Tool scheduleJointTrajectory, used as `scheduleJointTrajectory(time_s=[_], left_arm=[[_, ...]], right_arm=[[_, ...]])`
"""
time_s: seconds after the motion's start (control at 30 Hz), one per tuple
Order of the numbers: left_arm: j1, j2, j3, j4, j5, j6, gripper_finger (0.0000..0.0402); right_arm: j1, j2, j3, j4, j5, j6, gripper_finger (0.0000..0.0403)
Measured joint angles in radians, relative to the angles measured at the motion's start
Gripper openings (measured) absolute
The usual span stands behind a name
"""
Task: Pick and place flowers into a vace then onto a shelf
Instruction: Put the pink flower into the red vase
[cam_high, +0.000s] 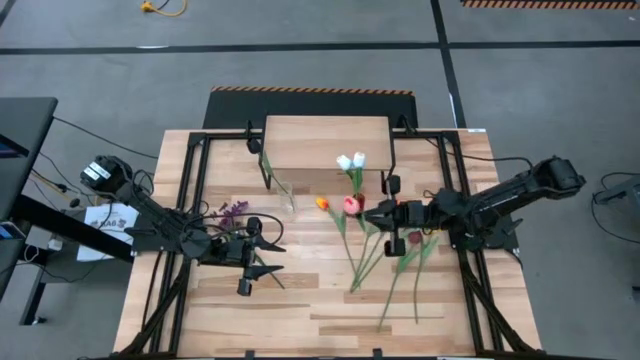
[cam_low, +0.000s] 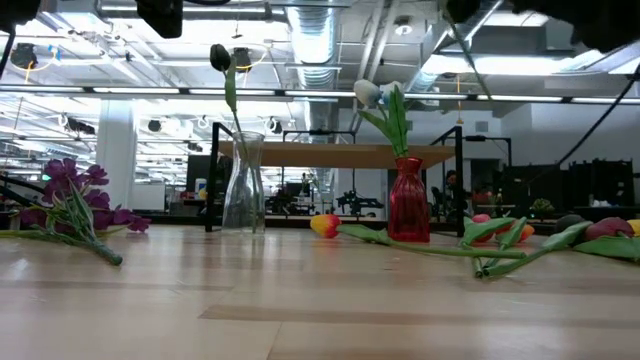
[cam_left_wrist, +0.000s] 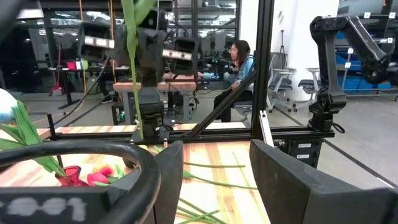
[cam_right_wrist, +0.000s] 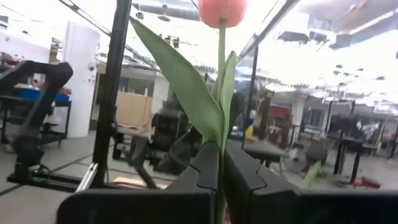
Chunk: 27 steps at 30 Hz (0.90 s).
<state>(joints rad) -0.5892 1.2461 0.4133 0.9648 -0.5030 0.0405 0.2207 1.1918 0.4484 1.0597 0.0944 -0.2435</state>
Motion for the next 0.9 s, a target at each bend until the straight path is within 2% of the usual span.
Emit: scheduleJointTrajectory(time_s=[0.13, 0.3, 0.57, 0.9], left_arm=[[0.011, 0.000, 0.000, 0.015, 0.002, 0.027, 0.0174], [0.036, -0.001, 0.000, 0.029, 0.018, 0.009, 0.0174], [0.050, -0.001, 0.000, 0.028, 0.077, 0.002, 0.0174], [0.050, -0.001, 0.000, 0.022, 0.078, 0.002, 0.0174]], right_arm=[[0.011, 0.074, 0.004, 0.006, 0.008, 0.051, 0.0000], [0.045, 0.254, 0.067, 0.090, 0.069, 0.061, 0.0000], [0.079, 0.533, 0.265, 0.205, 0.083, 0.061, 0.0000], [0.089, 0.731, 0.495, 0.200, 0.068, 0.061, 0.0003]])
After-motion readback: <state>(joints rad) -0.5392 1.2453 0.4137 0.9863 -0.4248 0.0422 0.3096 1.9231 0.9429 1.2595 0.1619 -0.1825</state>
